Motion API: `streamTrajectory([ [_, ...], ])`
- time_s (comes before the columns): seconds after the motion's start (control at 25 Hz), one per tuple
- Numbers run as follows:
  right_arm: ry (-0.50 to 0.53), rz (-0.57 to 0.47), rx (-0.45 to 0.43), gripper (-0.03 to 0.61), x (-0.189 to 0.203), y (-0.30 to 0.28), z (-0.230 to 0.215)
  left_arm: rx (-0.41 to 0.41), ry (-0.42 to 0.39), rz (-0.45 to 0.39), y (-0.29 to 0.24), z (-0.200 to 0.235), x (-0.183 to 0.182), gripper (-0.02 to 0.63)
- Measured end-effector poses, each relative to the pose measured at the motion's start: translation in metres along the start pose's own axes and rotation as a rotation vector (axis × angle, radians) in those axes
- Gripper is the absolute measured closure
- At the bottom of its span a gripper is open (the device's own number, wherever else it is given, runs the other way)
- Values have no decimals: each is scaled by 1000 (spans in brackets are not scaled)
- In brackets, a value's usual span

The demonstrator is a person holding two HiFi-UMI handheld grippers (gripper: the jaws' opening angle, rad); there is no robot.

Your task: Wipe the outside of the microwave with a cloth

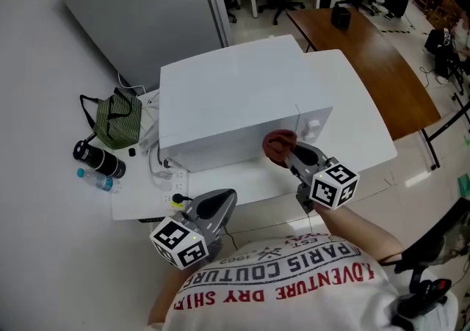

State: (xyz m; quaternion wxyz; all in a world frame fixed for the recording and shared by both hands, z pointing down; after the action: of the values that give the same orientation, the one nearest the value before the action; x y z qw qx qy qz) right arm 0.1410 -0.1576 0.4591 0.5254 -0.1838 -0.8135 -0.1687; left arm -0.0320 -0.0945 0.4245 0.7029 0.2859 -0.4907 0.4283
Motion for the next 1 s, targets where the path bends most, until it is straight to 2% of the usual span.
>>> streamTrajectory([
  [0.28, -27, 104, -160, 541, 78, -61, 83, -134, 18, -30, 79, 42, -2, 614],
  [0.48, -25, 170, -225, 541, 137, -116, 127, -256, 35, -53, 146, 70, -1, 614],
  [0.76, 3, 220, -230, 541, 186, -163, 145, -377, 44, -68, 209, 94, 1, 614],
  [1.0, 3, 219, -198, 541, 193, -173, 138, -384, 57, -69, 217, 99, 4, 614],
])
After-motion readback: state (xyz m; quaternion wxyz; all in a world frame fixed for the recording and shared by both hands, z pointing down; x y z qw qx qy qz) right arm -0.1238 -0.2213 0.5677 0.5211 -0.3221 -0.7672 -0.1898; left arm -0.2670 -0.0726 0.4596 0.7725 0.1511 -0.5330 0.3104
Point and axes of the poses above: the fingertips, and each gripper's own axes: y backward along the fingers, z to its left, x out of its underside, the point moved 2 cm from there along y, backward along the fingers, and after that the axes turned 10 degrees about -z, right-handed, at the moved point
